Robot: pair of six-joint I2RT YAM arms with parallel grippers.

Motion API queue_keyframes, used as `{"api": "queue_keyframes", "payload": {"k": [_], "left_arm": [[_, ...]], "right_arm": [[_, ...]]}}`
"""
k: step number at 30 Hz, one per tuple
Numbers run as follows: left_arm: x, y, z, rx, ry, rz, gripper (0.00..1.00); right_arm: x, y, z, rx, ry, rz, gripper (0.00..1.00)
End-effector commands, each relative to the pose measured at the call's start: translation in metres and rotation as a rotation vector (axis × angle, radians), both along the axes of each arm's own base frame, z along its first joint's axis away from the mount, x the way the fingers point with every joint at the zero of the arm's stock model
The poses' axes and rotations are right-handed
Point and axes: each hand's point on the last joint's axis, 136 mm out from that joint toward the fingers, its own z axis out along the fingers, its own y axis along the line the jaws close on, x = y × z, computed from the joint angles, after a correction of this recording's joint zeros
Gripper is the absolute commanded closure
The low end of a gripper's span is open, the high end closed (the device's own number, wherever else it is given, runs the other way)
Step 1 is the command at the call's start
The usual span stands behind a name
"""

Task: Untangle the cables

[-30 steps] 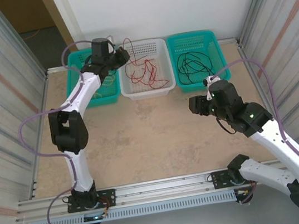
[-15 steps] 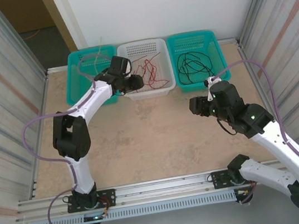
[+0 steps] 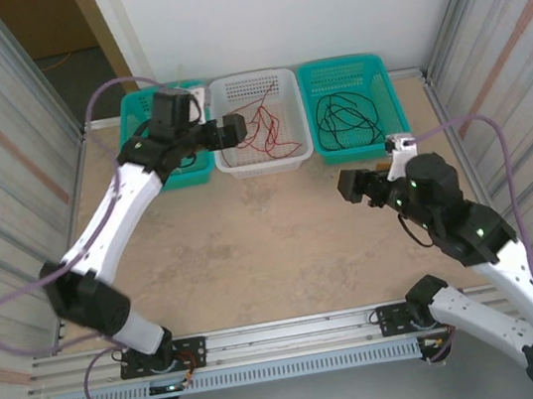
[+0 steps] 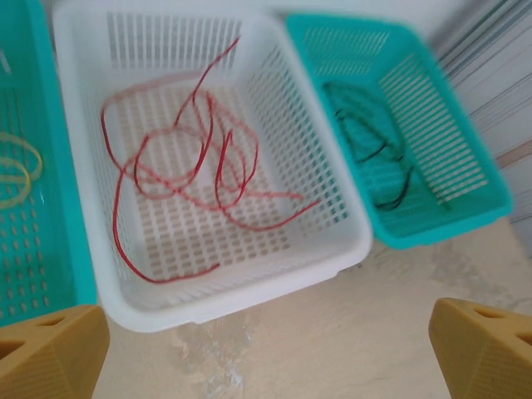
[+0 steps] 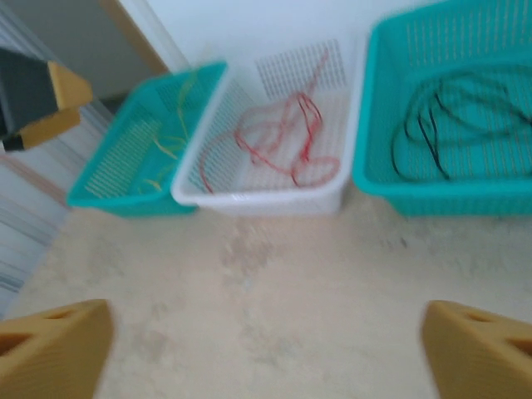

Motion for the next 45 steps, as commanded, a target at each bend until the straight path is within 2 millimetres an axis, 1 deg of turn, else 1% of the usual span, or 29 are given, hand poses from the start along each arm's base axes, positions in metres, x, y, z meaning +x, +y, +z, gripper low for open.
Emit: {"api": "queue_keyframes", "payload": {"k": [1,3,4,5,6,7,10,12,15,16,17,19,21,23,24,26,29,31,32,33,35,38,39,40,41,42,43,44,45], "left_arm": [[-0.027,0.031,0.035,0.028,-0.173,0.042,0.01],[-0.038,0.064,0.035,0.065,-0.258,0.157,0.01],[-0.041,0.079,0.029,0.086,-0.287,0.212,0.01],[-0.046,0.095,0.020,0.107,-0.308,0.271,0.01],[-0.051,0.111,0.003,0.132,-0.304,0.339,0.01],[-0.055,0.123,-0.014,0.174,-0.305,0.380,0.01],[-0.066,0.153,-0.071,0.317,-0.329,0.443,0.01],[-0.072,0.185,-0.108,0.357,-0.248,0.555,0.01],[-0.076,0.219,-0.146,0.404,-0.152,0.676,0.01],[-0.075,0.226,-0.152,0.437,-0.150,0.690,0.01],[-0.073,0.235,-0.158,0.480,-0.146,0.718,0.01],[-0.068,0.257,-0.169,0.522,-0.132,0.784,0.01],[-0.063,0.277,-0.188,0.467,-0.093,0.838,0.01],[-0.058,0.289,-0.204,0.399,-0.084,0.857,0.01],[-0.057,0.292,-0.210,0.367,-0.082,0.869,0.01],[-0.050,0.301,-0.220,0.266,-0.071,0.890,0.01],[-0.034,0.297,-0.219,0.235,-0.100,0.800,0.01],[-0.023,0.288,-0.214,0.253,-0.155,0.722,0.01],[-0.021,0.286,-0.213,0.255,-0.198,0.715,0.01],[-0.019,0.287,-0.212,0.257,-0.223,0.714,0.01],[-0.018,0.282,-0.214,0.261,-0.199,0.693,0.01],[-0.015,0.263,-0.213,0.285,-0.246,0.599,0.01],[-0.014,0.253,-0.211,0.304,-0.275,0.555,0.01],[-0.013,0.238,-0.215,0.336,-0.300,0.501,0.01],[-0.009,0.230,-0.220,0.367,-0.365,0.482,0.01],[-0.008,0.230,-0.219,0.389,-0.408,0.489,0.01],[-0.010,0.230,-0.227,0.355,-0.305,0.476,0.01],[-0.006,0.233,-0.227,0.338,-0.280,0.474,0.01],[-0.001,0.232,-0.224,0.362,-0.338,0.469,0.01]], "right_arm": [[0.006,-0.008,0.020,0.086,-0.178,-0.053,0.01],[0.016,-0.031,-0.001,0.095,-0.195,-0.204,0.01],[0.019,-0.043,-0.019,0.095,-0.167,-0.286,0.01],[0.023,-0.062,-0.038,0.083,-0.147,-0.411,0.01],[0.026,-0.079,-0.057,0.046,-0.127,-0.510,0.01],[0.028,-0.090,-0.070,0.002,-0.110,-0.569,0.01],[0.034,-0.117,-0.108,-0.174,-0.056,-0.680,0.01],[0.035,-0.145,-0.135,-0.264,0.001,-0.809,0.01],[0.040,-0.174,-0.160,-0.352,0.031,-0.965,0.01],[0.038,-0.185,-0.161,-0.355,0.063,-1.025,0.01],[0.042,-0.191,-0.157,-0.388,0.059,-1.061,0.01],[0.053,-0.198,-0.152,-0.498,0.021,-1.094,0.01],[0.069,-0.202,-0.168,-0.583,0.045,-1.064,0.01],[0.080,-0.210,-0.194,-0.581,0.124,-1.023,0.01],[0.083,-0.214,-0.206,-0.564,0.153,-1.020,0.01],[0.091,-0.217,-0.213,-0.562,0.186,-0.985,0.01],[0.115,-0.202,-0.205,-0.517,0.026,-0.852,0.01],[0.128,-0.196,-0.207,-0.468,0.012,-0.759,0.01],[0.133,-0.189,-0.214,-0.443,0.043,-0.686,0.01],[0.138,-0.182,-0.215,-0.412,0.032,-0.626,0.01],[0.147,-0.160,-0.217,-0.347,-0.043,-0.492,0.01],[0.160,-0.143,-0.239,-0.414,-0.063,-0.425,0.01],[0.166,-0.141,-0.236,-0.421,-0.076,-0.419,0.01],[0.165,-0.140,-0.240,-0.395,-0.021,-0.392,0.01],[0.164,-0.147,-0.244,-0.366,0.004,-0.402,0.01],[0.166,-0.152,-0.242,-0.353,-0.012,-0.426,0.01],[0.166,-0.152,-0.243,-0.351,0.005,-0.423,0.01],[0.164,-0.152,-0.244,-0.352,0.018,-0.421,0.01],[0.166,-0.152,-0.243,-0.358,0.001,-0.426,0.01]]}}
